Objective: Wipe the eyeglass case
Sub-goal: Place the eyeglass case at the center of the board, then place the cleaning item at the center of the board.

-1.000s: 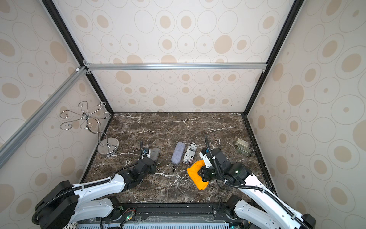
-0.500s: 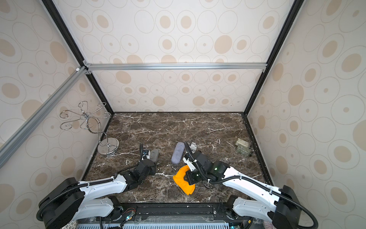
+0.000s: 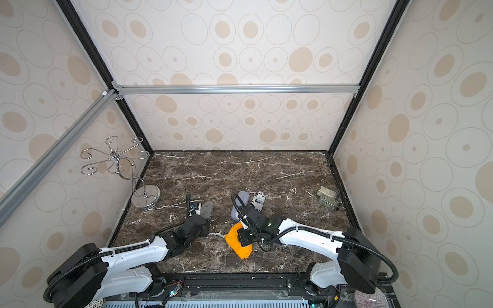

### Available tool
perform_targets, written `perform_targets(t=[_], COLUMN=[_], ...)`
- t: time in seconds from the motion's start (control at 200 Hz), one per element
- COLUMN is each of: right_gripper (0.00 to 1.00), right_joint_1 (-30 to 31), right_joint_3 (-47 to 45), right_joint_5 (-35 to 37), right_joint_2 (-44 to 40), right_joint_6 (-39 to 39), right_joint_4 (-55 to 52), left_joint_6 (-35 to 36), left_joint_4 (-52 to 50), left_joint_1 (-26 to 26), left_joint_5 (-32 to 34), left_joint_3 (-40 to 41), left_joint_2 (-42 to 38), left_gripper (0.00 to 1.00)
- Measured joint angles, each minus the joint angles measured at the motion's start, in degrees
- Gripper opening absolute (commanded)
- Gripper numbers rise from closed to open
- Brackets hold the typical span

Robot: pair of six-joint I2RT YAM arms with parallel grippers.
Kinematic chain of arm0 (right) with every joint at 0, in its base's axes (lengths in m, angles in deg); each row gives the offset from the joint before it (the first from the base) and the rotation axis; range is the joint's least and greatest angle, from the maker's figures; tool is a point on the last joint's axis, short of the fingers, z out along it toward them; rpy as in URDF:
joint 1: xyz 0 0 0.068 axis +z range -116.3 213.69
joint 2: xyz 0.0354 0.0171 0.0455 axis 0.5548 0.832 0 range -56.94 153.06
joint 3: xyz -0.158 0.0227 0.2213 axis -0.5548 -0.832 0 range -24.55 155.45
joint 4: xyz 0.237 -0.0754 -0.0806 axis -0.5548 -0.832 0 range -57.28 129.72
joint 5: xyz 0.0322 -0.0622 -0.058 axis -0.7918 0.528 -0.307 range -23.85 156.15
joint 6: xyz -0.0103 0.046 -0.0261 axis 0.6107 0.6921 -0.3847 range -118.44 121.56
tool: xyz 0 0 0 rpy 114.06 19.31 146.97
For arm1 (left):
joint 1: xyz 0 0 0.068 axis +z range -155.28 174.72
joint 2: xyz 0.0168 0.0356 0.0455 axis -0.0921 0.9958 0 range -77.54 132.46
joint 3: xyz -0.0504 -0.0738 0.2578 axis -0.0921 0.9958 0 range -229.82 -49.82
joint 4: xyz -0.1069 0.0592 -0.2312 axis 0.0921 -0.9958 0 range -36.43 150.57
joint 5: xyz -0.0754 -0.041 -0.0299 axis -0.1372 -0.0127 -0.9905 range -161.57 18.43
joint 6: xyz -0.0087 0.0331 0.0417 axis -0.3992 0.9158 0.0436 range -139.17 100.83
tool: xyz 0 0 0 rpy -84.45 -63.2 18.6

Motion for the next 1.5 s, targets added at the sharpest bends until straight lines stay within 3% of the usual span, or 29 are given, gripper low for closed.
perform_targets(t=[0.16,0.43,0.69,0.935,1.06,1.31,1.5], right_gripper=[0.01,0.18,0.49,0.74,1.00,1.00,1.00], right_joint_1=[1.55,3.56,4.31,4.57,4.61,4.52,3.08], right_joint_3=[3.82,5.05,6.19,6.40,6.38,5.88,6.84], right_joint_5=[2.23,4.59,6.01,7.82,8.74,14.58,19.28], right_joint_2=[5.07,11.04,11.93,6.73,2.03,-9.77,-13.73], right_joint_6=[0.39,1.62,2.62,1.73,1.31,-0.90,-3.08], right_joint_4=[0.72,1.51,0.66,-3.19,-4.74,-9.20,-14.25], left_joint_6=[-0.13,-0.37,-0.35,-0.24,0.17,2.34,4.28], left_joint_4=[0.00,-0.02,-0.83,-3.45,-4.96,-8.26,-9.18], left_joint_1=[0.07,0.15,0.24,0.74,1.55,4.11,6.40], left_joint_5=[-0.68,-1.29,-1.81,-3.41,-3.93,-4.33,-5.40], left_joint_3=[0.20,0.28,0.31,-0.24,-1.57,-5.86,-8.26], left_joint_2=[0.55,0.20,-2.27,-5.73,-7.43,-9.97,-10.82], left_gripper=[0.66,0.72,0.74,0.99,1.00,1.00,1.00])
